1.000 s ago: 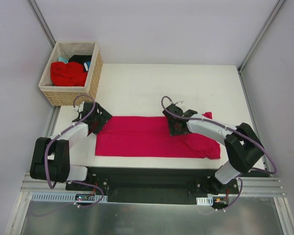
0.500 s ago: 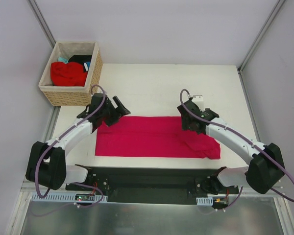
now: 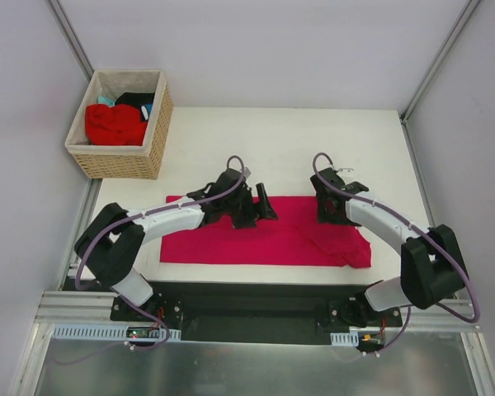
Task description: Fold and stack the t-shirts
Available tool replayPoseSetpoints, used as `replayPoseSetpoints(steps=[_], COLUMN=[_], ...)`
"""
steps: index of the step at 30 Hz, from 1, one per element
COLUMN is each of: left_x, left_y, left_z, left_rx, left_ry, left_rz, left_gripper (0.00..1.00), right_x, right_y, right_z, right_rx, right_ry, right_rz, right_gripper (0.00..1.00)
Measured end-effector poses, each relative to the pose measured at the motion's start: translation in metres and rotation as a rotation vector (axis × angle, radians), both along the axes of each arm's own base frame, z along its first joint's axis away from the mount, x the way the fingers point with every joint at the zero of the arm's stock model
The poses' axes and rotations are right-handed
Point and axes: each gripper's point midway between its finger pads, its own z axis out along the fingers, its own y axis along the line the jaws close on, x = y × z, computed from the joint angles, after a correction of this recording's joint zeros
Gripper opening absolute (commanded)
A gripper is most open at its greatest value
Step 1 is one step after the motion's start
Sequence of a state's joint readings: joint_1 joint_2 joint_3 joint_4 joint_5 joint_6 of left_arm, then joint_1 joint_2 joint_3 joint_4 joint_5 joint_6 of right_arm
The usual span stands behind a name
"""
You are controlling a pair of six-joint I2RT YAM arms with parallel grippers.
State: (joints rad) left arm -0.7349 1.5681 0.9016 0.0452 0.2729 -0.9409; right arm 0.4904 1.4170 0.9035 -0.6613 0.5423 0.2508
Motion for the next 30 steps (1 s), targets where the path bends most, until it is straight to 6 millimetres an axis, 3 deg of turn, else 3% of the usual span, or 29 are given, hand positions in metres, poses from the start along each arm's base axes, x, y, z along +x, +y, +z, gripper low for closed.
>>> replayPoseSetpoints(steps=[5,10,22,30], left_x=[-0.017,-0.022,-0.035,-0.044], left_y=[-0.047,-0.073,-0.115,-0.136], left_z=[0.007,0.021,0.038,0.050], left_rx=[-0.095,-0.169,-0.266,-0.337], left_ry=[0.010,-0.009,-0.012,-0.042], left_rz=[-0.091,-0.135,-0.203,-0.231], left_gripper=[0.84,0.84,0.84,0.84], right_x=[0.007,0.009,0.043,0.044], right_y=[-0.011,-0.015,-0.013,-0.014], right_z=[-0.024,-0.041,-0.041,-0.030], right_rx=[0.003,-0.001,0.014,0.033], right_ry=[0.060,0.103,0.092,0.056], right_rz=[-0.061,-0.088,-0.135,-0.154], right_gripper=[0.80,0.80,0.79,0.79])
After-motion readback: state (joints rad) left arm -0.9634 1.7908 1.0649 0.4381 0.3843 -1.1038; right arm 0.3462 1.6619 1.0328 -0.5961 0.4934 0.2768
